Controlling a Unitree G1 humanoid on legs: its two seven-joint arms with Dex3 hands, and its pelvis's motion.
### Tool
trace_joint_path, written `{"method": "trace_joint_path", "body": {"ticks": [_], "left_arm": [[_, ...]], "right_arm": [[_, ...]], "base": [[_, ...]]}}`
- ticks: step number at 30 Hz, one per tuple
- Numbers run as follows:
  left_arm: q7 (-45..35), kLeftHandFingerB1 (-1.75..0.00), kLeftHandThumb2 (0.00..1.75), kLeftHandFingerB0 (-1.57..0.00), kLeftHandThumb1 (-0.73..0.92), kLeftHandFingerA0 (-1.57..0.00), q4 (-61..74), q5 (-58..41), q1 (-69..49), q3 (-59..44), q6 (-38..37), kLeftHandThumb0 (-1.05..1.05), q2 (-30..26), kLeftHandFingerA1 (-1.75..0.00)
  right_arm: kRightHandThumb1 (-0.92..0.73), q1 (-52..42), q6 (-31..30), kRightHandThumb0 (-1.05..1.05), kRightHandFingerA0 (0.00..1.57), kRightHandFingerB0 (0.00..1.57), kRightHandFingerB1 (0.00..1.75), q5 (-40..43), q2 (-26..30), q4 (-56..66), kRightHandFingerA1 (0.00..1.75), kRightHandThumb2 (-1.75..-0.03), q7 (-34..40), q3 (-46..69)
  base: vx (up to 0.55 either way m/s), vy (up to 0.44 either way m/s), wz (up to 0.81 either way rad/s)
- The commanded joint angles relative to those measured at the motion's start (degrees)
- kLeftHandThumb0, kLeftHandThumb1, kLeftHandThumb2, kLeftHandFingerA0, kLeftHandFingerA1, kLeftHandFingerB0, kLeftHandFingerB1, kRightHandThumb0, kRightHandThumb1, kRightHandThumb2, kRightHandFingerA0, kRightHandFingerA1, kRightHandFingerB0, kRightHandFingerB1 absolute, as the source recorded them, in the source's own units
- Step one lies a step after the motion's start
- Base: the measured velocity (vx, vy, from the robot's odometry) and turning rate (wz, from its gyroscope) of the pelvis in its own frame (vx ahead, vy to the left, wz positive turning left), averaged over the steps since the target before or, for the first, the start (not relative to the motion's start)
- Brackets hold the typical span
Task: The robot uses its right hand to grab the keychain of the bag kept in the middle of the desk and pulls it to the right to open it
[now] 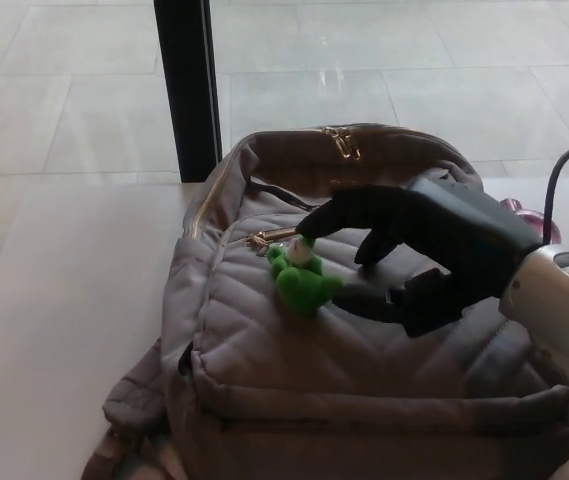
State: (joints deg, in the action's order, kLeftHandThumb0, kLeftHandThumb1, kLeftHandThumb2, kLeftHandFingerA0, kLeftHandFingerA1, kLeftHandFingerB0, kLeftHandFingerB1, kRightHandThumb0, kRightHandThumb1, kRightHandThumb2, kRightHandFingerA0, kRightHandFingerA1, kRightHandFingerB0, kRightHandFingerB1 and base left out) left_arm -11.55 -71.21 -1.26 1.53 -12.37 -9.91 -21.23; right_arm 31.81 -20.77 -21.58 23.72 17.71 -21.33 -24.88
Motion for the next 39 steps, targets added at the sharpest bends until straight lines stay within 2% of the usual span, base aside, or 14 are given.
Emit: {"method": "trace_joint_path", "body": {"ticks": [1,4,5,6,7,9,10,23,24,25,31,32,33,39], "left_arm": [[0.24,-0.36,0.64,-0.41,0.80,-0.59,-0.67,-0.47,-0.11,-0.41,-0.54,-0.61,-0.48,-0.47],[0.02,-0.36,0.65,-0.41,0.81,-0.58,-0.77,-0.30,-0.29,-0.29,-1.23,-0.62,-0.56,-0.47],[-0.15,-0.50,0.97,-0.35,0.64,-0.51,-0.74,-0.44,-0.23,-0.39,-1.23,-0.64,-0.55,-0.60],[-0.41,-0.50,0.97,-0.35,0.64,-0.51,-0.66,-0.65,-0.28,-0.56,-1.27,-0.64,-0.55,-0.60],[-0.77,-0.36,0.65,-0.40,0.81,-0.57,-0.63,-0.58,-0.37,-0.49,-1.50,-0.64,-0.64,-0.47],[0.46,-0.51,0.98,-0.37,0.65,-0.53,-0.63,-0.23,-0.30,-0.30,-1.43,-0.65,-0.52,-0.60],[0.29,-0.51,0.98,-0.37,0.65,-0.53,-0.73,-0.45,-0.22,-0.49,-1.33,-0.66,-0.47,-0.60],[-0.17,-0.50,0.99,-0.34,0.66,-0.50,-0.63,-0.90,0.18,-1.00,0.33,-0.68,-0.39,-0.58],[0.40,-0.36,0.65,-0.41,0.83,-0.59,-0.93,-0.75,0.38,-0.98,0.56,-0.67,-0.34,-0.46],[0.31,-0.50,1.00,-0.36,0.67,-0.52,-1.05,-0.70,0.45,-0.96,0.57,-0.68,-0.40,-0.59],[-0.02,-0.50,1.00,-0.36,0.67,-0.53,-1.09,-0.70,0.60,-1.13,0.21,-0.68,-0.51,-0.59],[-0.63,-0.37,0.65,-0.41,0.83,-0.58,-1.10,-1.35,0.66,-1.67,0.52,-0.68,-0.45,-0.47],[-1.21,-0.51,0.99,-0.37,0.66,-0.52,-1.16,-2.14,0.84,-2.40,0.99,-0.68,-0.33,-0.60],[0.26,-0.51,1.00,-0.38,0.67,-0.55,-1.48,-0.69,1.03,-1.57,0.18,-0.68,-0.19,-0.60]], "right_arm": [[-0.76,-0.63,-0.49,-0.82,0.65,0.49,0.41,-2.80,-0.27,-1.12,0.77,-0.63,-0.63,0.07],[-0.76,-0.12,-1.86,-0.84,0.64,0.47,0.41,-3.35,-0.23,-1.64,0.79,-0.63,-1.85,0.02],[-0.74,-0.11,-1.82,-0.82,0.65,0.46,0.40,-3.75,-0.19,-1.89,0.81,-0.63,-1.80,-0.03],[-0.74,-0.20,-1.75,-0.82,0.65,0.46,0.40,-4.29,-0.10,-2.18,0.81,-0.63,-1.69,-0.14],[-0.57,-0.36,-1.68,-0.80,0.67,0.40,0.53,-5.36,-0.05,-2.65,0.86,-0.99,-1.34,-0.50],[-0.57,-0.43,-2.85,-0.81,0.66,0.39,0.53,-6.21,-0.34,-3.16,0.87,-1.00,-1.84,-0.98],[-0.74,-0.49,-2.56,-0.83,0.64,0.46,0.41,-6.45,-0.66,-3.72,0.89,-0.63,-1.61,-1.21],[-0.69,0.93,-2.34,-0.88,0.60,0.43,0.45,-10.20,-5.62,-2.84,1.13,-0.64,-1.57,-3.29],[-0.72,0.97,-1.95,-0.85,0.58,0.44,0.45,-10.27,-5.88,-3.07,1.14,-0.63,-1.34,-3.08],[-0.71,0.77,-1.13,-0.85,0.59,0.44,0.46,-10.26,-5.98,-3.34,1.07,-0.62,-0.78,-2.70],[-0.71,0.61,-1.91,-0.91,0.60,0.43,0.46,-12.90,-5.31,-2.91,1.26,-0.64,-1.60,-3.26],[-0.73,0.44,-2.32,-0.90,0.65,0.42,0.44,-13.60,-5.21,-2.87,1.32,-0.64,-1.83,-3.63],[-0.72,0.28,-3.07,-0.90,0.67,0.42,0.41,-14.27,-5.13,-2.70,1.31,-0.63,-2.30,-4.03],[-0.67,-0.51,-3.57,-0.86,0.75,0.40,0.38,-15.20,-5.52,-2.72,1.38,-0.62,-3.17,-4.78]], "base": [[0.00,0.000,0.00],[0.00,0.000,0.00],[0.00,0.000,0.00],[0.00,0.000,0.00],[0.00,0.000,0.00],[0.00,0.000,0.00],[0.00,0.000,0.00],[0.00,0.000,0.00],[0.00,0.000,0.00],[0.00,0.000,0.00],[0.00,0.000,0.00],[0.00,0.000,0.00],[0.00,0.000,0.00],[0.00,0.000,0.00]]}}
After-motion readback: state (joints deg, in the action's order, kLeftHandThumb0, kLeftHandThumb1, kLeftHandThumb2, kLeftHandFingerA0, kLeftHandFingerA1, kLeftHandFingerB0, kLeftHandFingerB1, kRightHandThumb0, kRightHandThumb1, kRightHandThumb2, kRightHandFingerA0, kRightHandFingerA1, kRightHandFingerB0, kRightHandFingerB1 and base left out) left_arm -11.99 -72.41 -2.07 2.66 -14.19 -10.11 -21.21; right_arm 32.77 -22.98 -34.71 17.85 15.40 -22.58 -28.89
